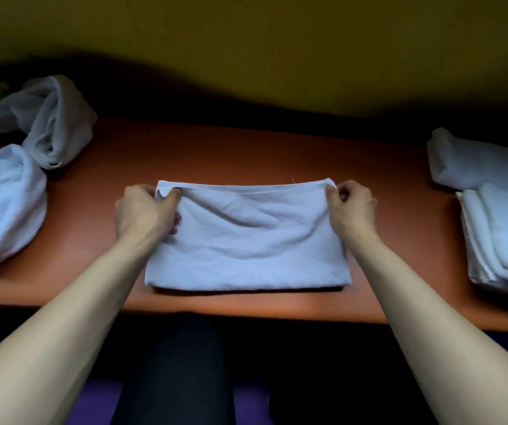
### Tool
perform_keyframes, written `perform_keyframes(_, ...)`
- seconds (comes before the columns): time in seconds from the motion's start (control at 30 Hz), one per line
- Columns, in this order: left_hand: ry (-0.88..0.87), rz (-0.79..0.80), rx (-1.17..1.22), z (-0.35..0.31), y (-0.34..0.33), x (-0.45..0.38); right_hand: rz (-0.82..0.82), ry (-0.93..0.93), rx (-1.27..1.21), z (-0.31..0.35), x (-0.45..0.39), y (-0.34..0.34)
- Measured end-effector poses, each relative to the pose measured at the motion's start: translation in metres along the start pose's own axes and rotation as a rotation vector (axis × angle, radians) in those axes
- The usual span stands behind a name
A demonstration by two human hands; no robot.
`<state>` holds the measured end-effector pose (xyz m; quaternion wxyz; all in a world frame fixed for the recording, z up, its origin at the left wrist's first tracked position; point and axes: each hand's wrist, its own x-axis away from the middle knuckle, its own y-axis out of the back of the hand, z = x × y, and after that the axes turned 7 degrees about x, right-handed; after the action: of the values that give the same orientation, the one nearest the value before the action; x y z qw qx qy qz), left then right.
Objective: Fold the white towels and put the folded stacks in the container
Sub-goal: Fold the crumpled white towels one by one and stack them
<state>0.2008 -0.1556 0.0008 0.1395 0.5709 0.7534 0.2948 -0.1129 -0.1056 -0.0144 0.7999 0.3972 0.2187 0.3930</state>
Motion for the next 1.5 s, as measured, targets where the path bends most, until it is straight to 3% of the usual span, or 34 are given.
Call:
perform_keyframes(0.1,-0.074,0.007,0.026,0.011,-0.015,0.009,0.050,0.000,0.082,-0.007,-0.007,-0.012)
perform_keyframes(0.27,-0.606,0.129,-0.408,0.040,-0.031,0.044,0.117,-0.022,0.179,-0.024,0.007,-0.018)
perform_keyframes(0.33,-0.663,0.237,-0.580,0.056,-0.036,0.046,0.153,-0.067,0.223,-0.027,0.024,-0.013)
perform_keyframes(0.4,-0.615,0.334,-0.688,0.064,-0.039,0.045,0.208,-0.132,0.345,-0.030,0.041,-0.007)
perform_keyframes(0.53,-0.590,0.332,-0.724,0.072,-0.044,0.046,0.307,-0.227,0.458,-0.034,0.064,-0.002)
perform_keyframes(0.63,-0.577,0.338,-0.722,0.074,-0.042,0.046,0.353,-0.322,0.132,-0.034,0.062,0.001)
perform_keyframes(0.77,-0.542,0.392,-0.638,0.072,-0.029,0.044,0.298,-0.396,-0.390,-0.024,0.061,0.010)
perform_keyframes(0.97,-0.357,0.178,-0.385,0.097,0.006,0.063,0.171,-0.069,-0.418,0.048,0.070,0.012)
perform_keyframes(1.13,-0.312,0.231,-0.094,0.106,0.021,0.056,0.189,0.215,-0.204,0.120,0.103,-0.024)
perform_keyframes(1.27,-0.135,0.288,0.175,0.101,0.036,0.041,0.326,0.316,-0.059,0.156,0.139,-0.059)
perform_keyframes(1.43,-0.038,0.287,0.313,0.102,0.045,0.038,0.703,0.428,0.140,0.155,0.166,-0.089)
perform_keyframes(1.5,-0.013,0.270,0.296,0.098,0.047,0.036,0.645,0.416,0.036,0.148,0.164,-0.084)
